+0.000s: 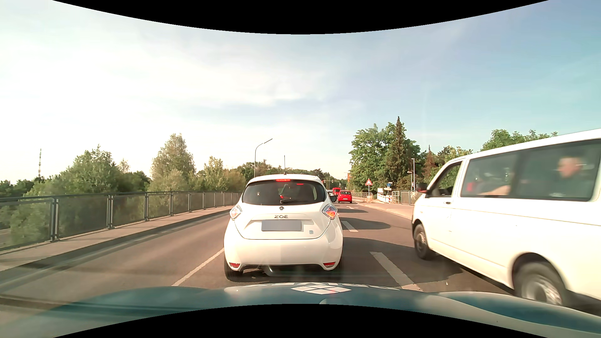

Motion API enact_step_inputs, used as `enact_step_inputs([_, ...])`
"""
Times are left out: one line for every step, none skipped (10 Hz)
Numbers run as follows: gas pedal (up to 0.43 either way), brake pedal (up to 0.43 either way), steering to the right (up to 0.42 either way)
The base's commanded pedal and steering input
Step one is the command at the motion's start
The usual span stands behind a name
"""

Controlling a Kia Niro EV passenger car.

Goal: Follow the waypoints while adhering to traffic rules and regulations

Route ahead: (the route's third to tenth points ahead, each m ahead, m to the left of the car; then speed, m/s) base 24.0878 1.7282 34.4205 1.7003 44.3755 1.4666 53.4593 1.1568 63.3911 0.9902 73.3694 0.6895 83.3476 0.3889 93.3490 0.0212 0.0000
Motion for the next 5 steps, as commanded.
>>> enact_step_inputs([0.000, 0.299, -0.002])
enact_step_inputs([0.000, 0.299, -0.002])
enact_step_inputs([0.000, 0.299, -0.002])
enact_step_inputs([0.000, 0.299, -0.001])
enact_step_inputs([0.000, 0.299, -0.002])
